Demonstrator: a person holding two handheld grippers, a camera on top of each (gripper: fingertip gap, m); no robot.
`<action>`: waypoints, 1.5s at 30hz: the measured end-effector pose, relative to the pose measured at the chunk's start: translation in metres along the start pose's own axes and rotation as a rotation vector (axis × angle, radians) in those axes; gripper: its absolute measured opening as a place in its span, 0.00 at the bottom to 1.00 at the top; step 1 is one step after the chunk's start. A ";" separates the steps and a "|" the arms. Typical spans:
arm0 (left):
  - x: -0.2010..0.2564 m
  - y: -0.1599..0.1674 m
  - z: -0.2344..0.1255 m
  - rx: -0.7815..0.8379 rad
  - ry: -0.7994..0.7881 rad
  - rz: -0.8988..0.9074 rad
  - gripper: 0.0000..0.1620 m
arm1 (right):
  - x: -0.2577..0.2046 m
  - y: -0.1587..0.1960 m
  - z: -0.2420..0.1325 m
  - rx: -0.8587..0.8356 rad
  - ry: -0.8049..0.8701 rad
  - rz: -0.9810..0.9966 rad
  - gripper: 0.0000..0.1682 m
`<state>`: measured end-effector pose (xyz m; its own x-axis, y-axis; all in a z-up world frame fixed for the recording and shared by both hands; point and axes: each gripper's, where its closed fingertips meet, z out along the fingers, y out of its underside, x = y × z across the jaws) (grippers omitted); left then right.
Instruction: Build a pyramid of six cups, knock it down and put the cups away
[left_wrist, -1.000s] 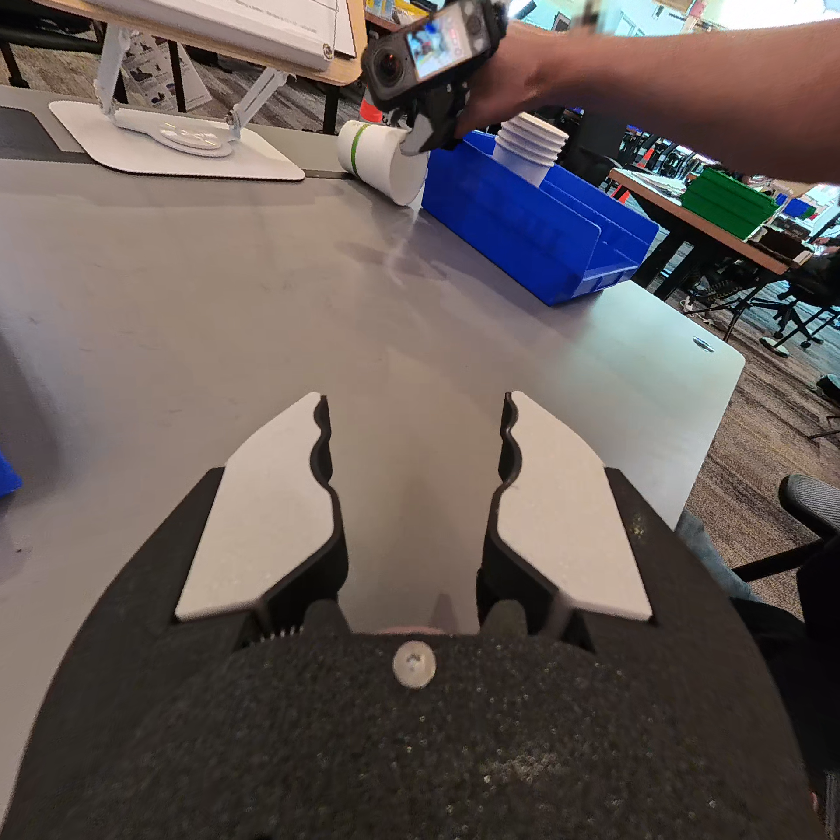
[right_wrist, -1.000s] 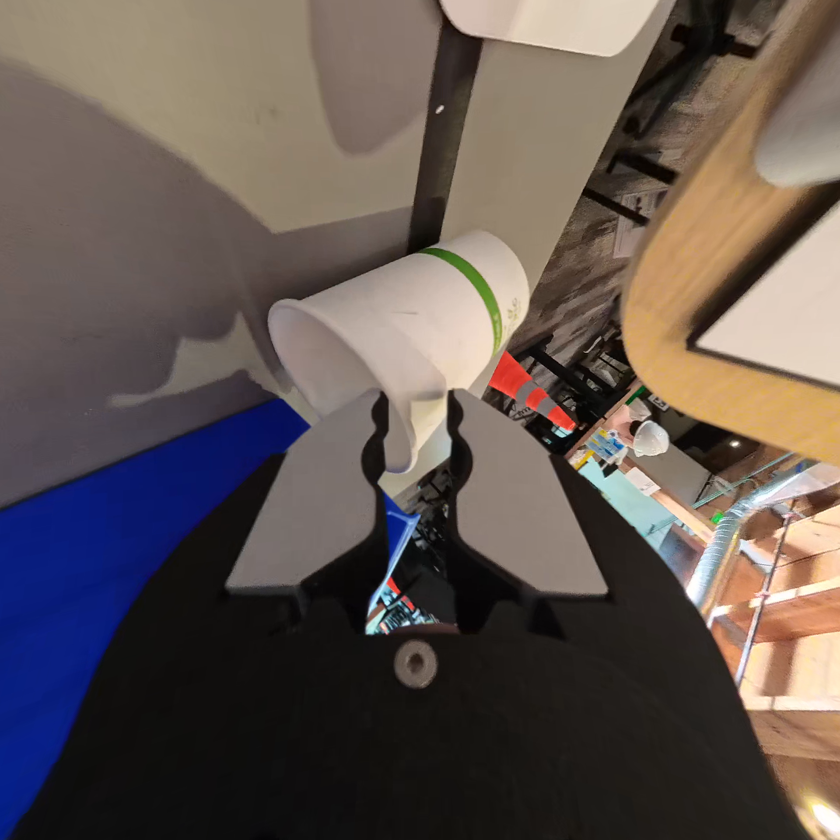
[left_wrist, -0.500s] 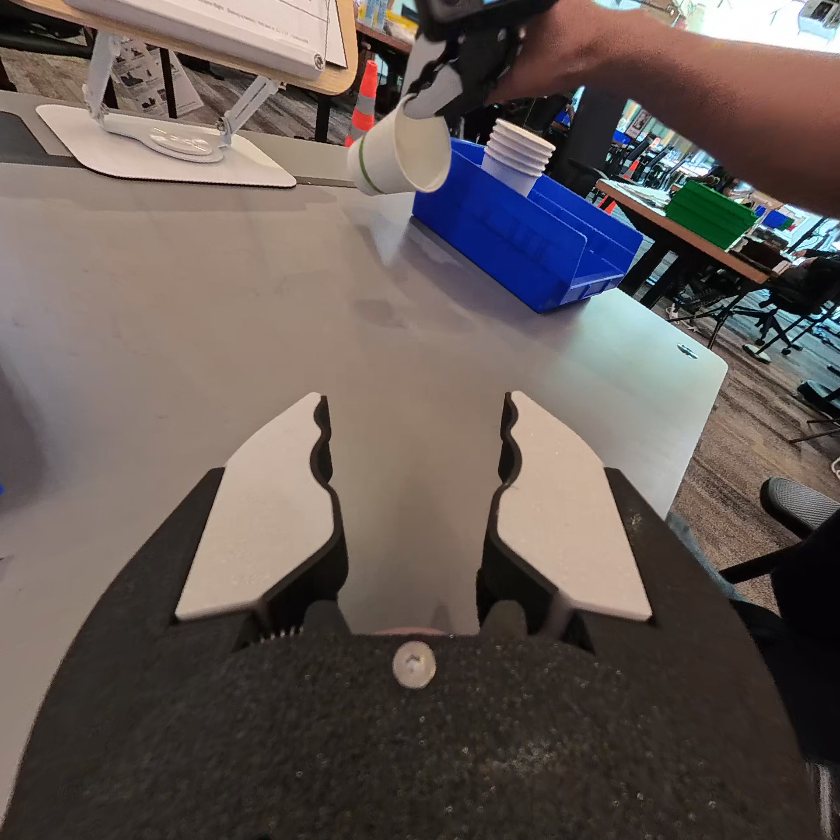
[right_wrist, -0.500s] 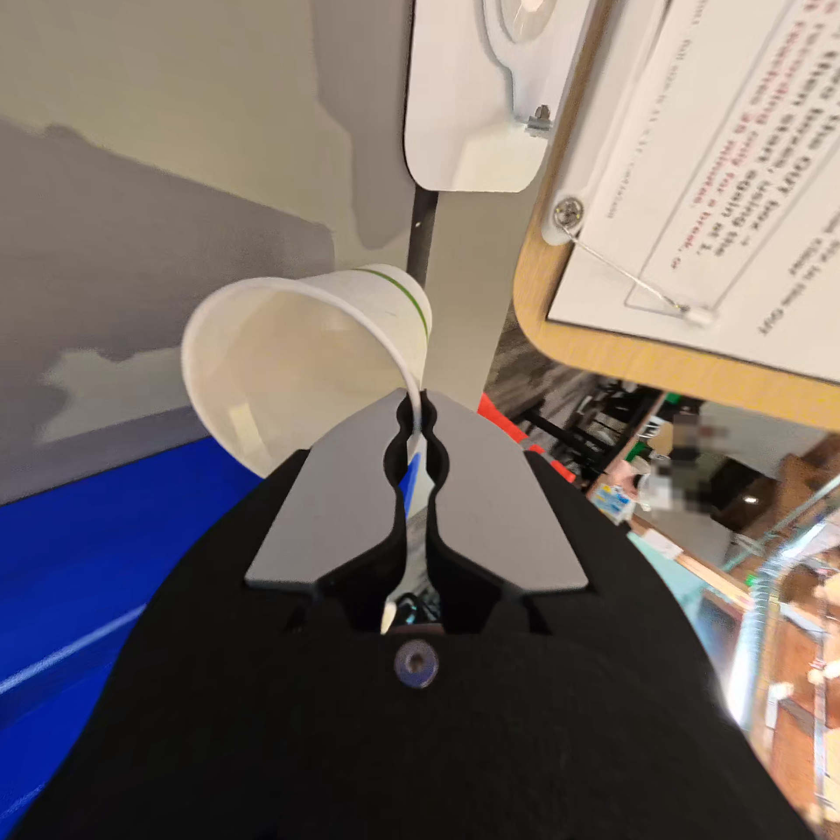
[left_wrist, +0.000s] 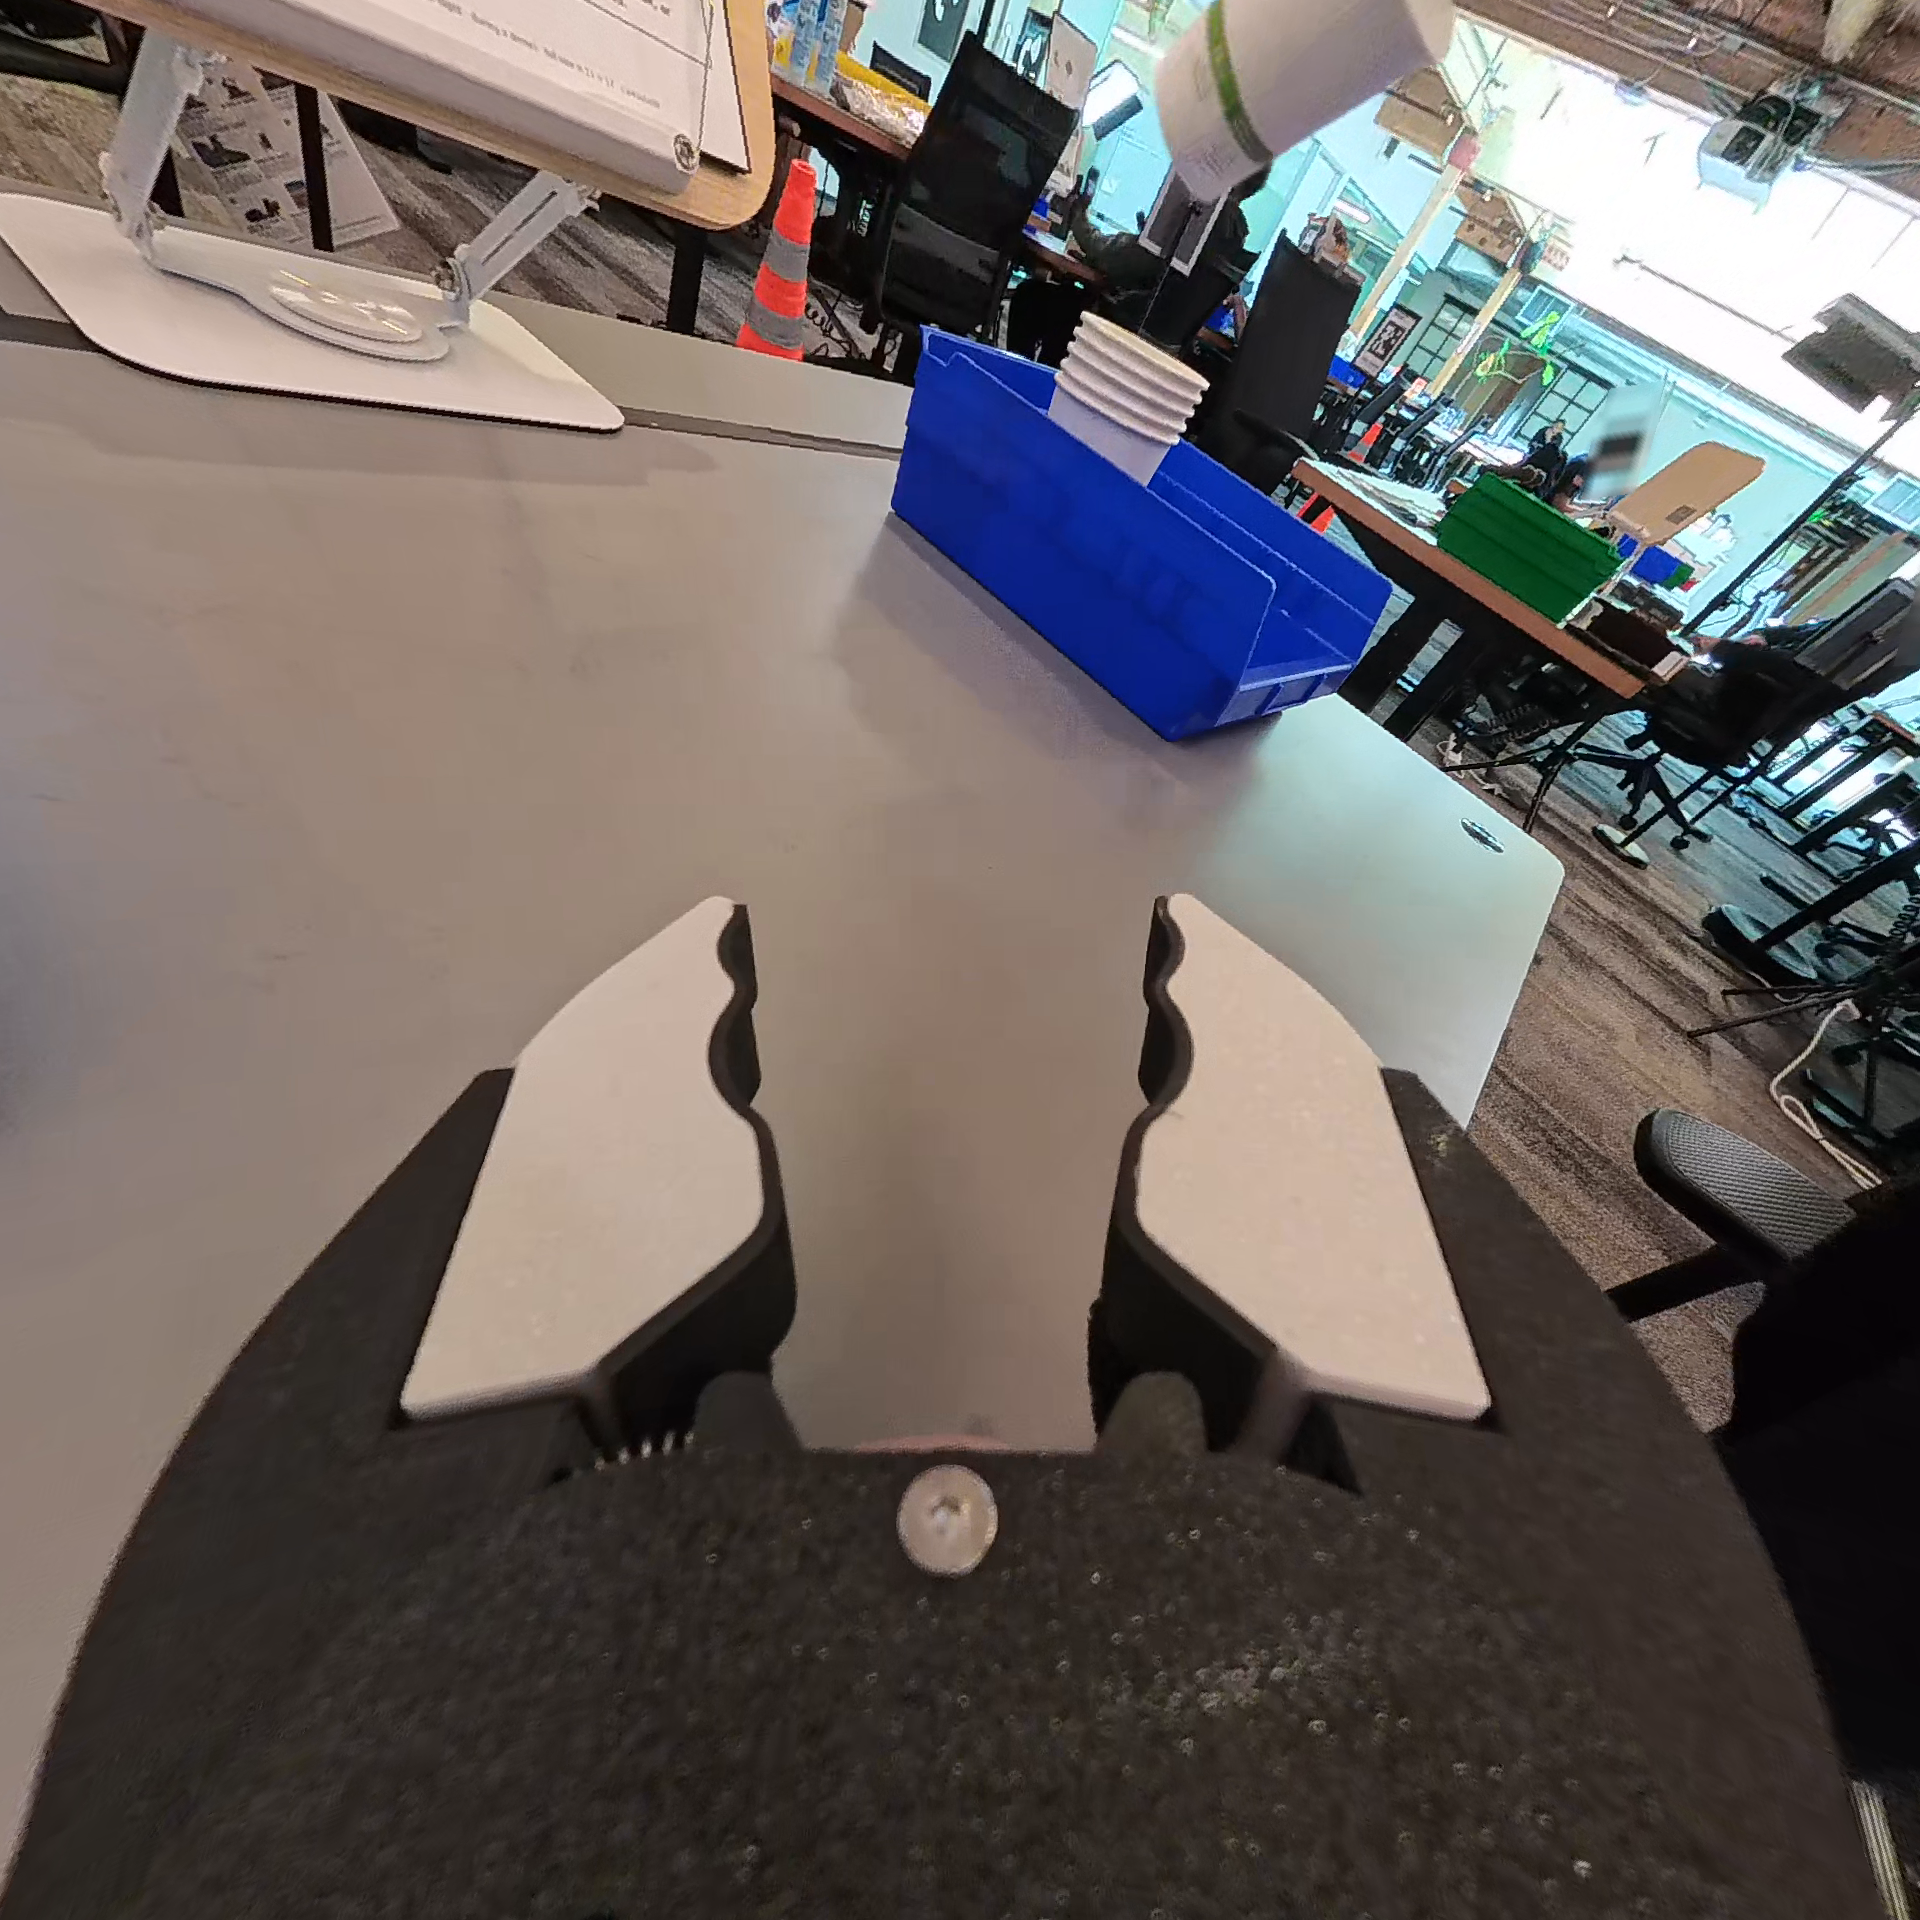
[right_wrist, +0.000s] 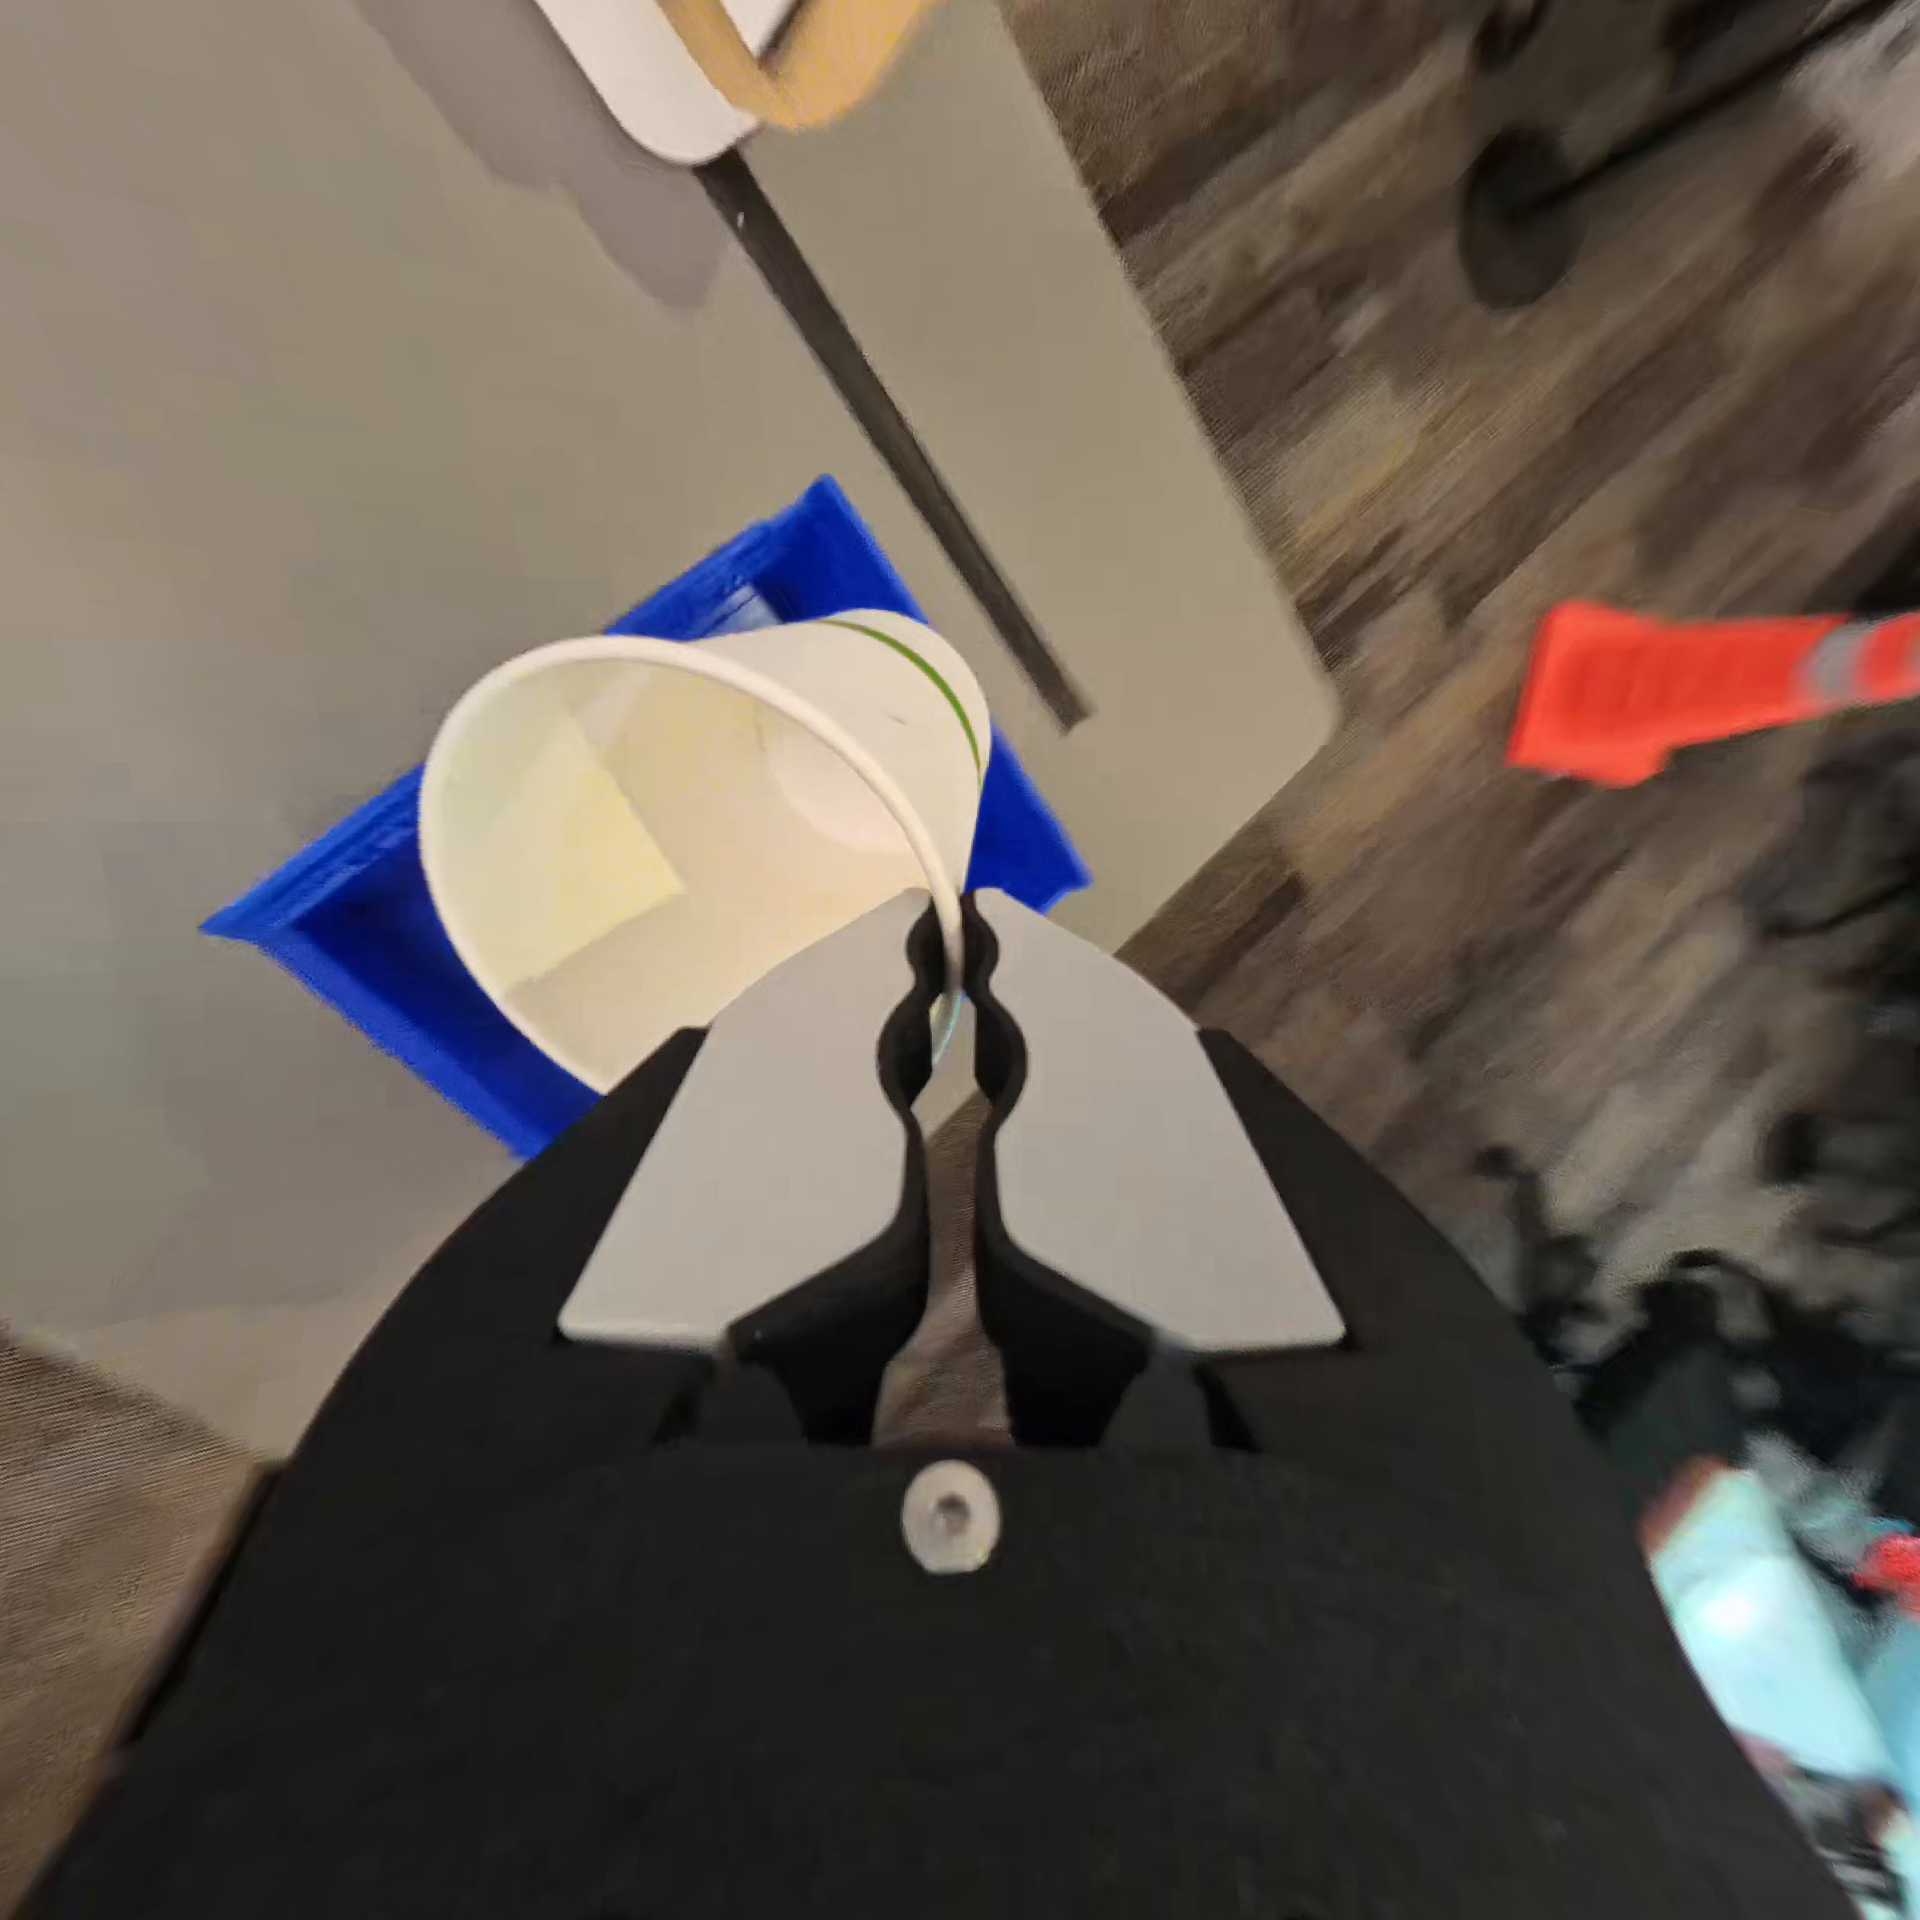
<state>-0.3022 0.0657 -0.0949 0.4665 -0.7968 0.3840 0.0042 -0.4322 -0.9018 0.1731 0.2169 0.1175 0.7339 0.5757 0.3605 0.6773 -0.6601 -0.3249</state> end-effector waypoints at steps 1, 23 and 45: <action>0.000 0.000 0.000 -0.001 0.002 -0.001 0.44 | 0.003 0.009 0.005 -0.017 -0.072 0.070 0.01; 0.001 0.000 -0.001 -0.004 0.005 0.018 0.44 | -0.008 0.070 0.168 -0.382 -0.329 0.279 0.05; -0.011 -0.030 -0.045 0.071 -0.246 0.136 0.45 | -0.145 0.011 -0.002 0.733 0.068 0.448 0.40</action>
<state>-0.3474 0.0689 -0.0632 0.6677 -0.7152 0.2067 -0.0155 -0.2910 -0.9566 0.0739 0.1251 0.0631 0.9511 0.2898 0.1072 0.2036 -0.3269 -0.9229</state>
